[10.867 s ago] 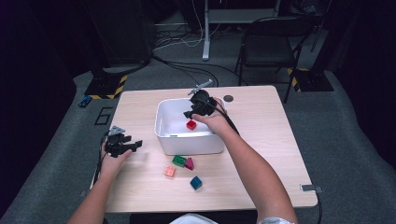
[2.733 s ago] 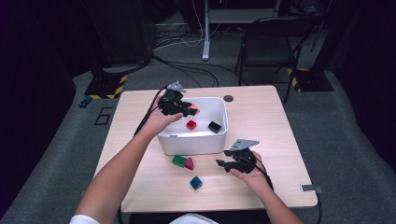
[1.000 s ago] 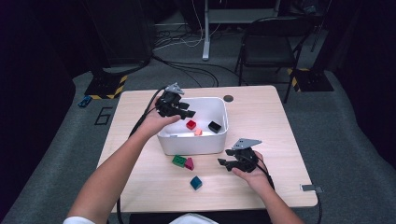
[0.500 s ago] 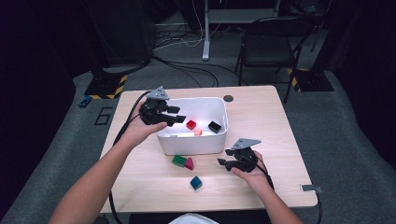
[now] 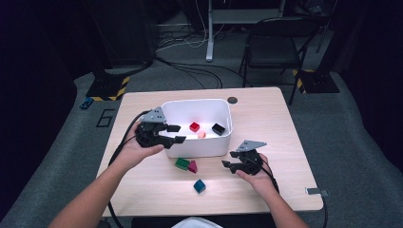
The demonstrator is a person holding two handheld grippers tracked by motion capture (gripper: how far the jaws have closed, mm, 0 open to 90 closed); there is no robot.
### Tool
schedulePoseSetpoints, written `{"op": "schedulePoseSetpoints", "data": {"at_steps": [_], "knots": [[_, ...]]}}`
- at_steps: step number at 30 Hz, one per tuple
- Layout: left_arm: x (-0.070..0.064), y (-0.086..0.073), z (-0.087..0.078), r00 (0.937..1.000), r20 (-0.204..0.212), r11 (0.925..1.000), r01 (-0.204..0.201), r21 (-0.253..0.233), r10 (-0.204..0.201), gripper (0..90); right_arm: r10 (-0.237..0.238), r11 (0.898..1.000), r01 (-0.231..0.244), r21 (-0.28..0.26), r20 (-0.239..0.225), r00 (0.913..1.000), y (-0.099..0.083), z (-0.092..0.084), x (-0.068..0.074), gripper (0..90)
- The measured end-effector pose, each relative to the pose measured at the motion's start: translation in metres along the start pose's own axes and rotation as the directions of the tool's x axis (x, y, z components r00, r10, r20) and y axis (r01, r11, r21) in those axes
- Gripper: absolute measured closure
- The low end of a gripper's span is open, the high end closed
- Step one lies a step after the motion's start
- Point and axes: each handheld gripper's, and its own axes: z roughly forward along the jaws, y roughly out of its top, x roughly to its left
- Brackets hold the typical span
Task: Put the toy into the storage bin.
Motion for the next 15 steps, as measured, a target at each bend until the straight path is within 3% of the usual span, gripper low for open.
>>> {"op": "schedulePoseSetpoints", "data": {"at_steps": [10, 15], "knots": [[-0.018, -0.034, 0.015, 0.9999, -0.012, 0.9998, 0.001, 0.018, -0.001, 51.3, 0.002, 1.0, -0.002, -0.002, 0.005, 1.0, 0.0, 0.0, -0.001, 45.7], [-0.024, -0.05, 0.025, 0.9997, 0.012, 0.9992, 0.022, 0.034, -0.023, 51.0, 0.002, 1.0, -0.002, -0.004, 0.006, 1.0, 0.0, -0.001, -0.002, 45.7]]}}
